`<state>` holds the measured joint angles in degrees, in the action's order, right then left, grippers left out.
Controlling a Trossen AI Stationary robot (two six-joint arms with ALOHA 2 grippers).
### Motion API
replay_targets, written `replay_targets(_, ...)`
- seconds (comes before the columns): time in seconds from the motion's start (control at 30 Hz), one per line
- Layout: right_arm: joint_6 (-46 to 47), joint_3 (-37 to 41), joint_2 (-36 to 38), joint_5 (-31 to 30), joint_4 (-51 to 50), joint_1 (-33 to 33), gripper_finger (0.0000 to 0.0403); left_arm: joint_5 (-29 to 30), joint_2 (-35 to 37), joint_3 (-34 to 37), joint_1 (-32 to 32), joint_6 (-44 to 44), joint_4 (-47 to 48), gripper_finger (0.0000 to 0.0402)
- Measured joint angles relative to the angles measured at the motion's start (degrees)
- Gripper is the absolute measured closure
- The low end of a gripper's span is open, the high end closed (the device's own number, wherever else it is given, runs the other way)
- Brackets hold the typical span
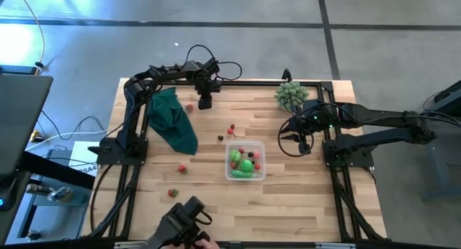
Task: Pick and placing Produce into tupperware
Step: Put the pink peach into the container
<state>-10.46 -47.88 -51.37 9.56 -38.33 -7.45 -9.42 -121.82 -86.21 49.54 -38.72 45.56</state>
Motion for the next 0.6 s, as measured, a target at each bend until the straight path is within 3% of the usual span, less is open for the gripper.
replay_targets(0.37,0.00,0.00,0.00,-0.02,0.00,-0.01,0.0313,-5.22,5.47,-3.83,-0.46,-0.41,0.77,0.0295)
replay_targets(0.6,0.00,0.00,0.00,0.00,0.00,-0.01,0.0313,-8.34,12.59,-3.93,-5.06,-0.48,-1.07,0.0295)
